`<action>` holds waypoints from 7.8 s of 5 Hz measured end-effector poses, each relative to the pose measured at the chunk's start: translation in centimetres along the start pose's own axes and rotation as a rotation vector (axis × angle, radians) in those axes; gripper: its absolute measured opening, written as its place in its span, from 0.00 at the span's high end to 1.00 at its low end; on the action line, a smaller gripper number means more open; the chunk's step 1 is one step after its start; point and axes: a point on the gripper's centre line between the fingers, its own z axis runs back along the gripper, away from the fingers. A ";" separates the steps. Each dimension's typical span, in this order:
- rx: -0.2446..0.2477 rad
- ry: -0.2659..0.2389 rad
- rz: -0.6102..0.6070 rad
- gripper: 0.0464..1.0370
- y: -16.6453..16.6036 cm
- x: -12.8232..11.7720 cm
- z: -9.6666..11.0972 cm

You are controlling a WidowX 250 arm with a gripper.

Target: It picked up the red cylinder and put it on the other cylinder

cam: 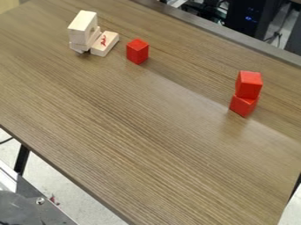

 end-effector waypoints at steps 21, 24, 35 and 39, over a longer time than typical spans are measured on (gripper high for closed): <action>-0.009 0.333 0.341 0.36 -19.1 -4.0 -7.4; -0.131 0.182 0.337 0.44 -15.3 -2.2 -3.4; -0.137 0.180 -0.051 0.44 1.6 -3.6 -7.3; -0.107 0.173 -0.109 0.44 2.1 -3.8 -9.0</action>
